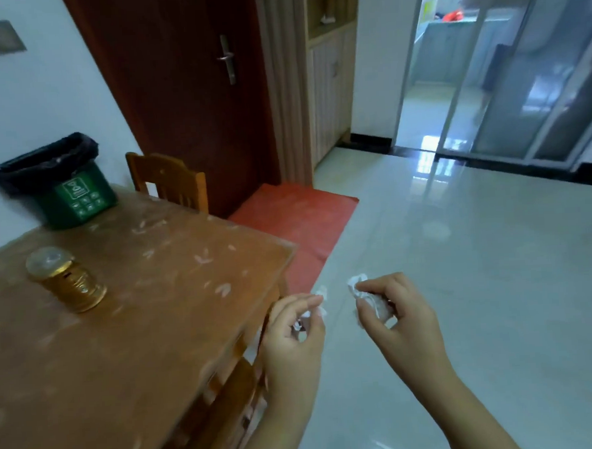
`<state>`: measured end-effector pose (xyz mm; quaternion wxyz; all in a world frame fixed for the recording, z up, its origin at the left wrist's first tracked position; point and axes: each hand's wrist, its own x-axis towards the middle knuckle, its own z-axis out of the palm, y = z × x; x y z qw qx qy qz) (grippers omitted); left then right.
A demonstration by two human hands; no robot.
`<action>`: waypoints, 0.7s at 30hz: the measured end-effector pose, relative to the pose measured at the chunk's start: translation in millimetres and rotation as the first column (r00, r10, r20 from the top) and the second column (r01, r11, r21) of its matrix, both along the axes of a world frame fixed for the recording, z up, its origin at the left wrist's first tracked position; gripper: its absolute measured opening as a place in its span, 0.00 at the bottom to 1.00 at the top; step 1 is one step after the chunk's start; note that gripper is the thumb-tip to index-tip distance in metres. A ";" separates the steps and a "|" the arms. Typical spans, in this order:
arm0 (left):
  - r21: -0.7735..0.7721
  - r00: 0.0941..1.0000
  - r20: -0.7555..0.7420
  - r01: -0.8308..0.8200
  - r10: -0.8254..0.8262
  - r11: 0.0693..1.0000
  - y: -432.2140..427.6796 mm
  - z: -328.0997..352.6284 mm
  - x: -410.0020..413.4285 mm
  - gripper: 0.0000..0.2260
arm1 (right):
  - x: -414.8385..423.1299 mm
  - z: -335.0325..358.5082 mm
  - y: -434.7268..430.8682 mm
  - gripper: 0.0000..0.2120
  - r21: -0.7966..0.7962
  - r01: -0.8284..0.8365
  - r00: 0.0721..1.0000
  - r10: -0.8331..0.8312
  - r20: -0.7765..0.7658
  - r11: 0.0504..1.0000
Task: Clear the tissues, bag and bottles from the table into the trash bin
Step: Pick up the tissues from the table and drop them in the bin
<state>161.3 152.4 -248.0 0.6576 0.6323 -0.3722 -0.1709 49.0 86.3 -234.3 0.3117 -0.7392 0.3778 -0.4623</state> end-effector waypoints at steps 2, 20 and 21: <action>0.006 0.999 -0.022 0.026 -0.026 1.000 -31.1 0.3 -15.3 0.14 | -20.0 -0.7 -30.0 0.08 -0.002 0.037 0.999 -0.037 0.011 0.999; 0.011 0.943 -0.324 -0.073 0.072 0.997 -340.9 -3.6 43.3 0.14 | 37.1 6.4 -325.1 0.06 0.010 -0.084 0.989 0.084 -0.124 0.996; -0.001 0.943 -0.323 -0.084 0.080 0.996 -358.0 1.4 52.7 0.15 | 47.4 10.3 -345.8 0.05 0.002 -0.097 0.986 0.096 -0.136 0.995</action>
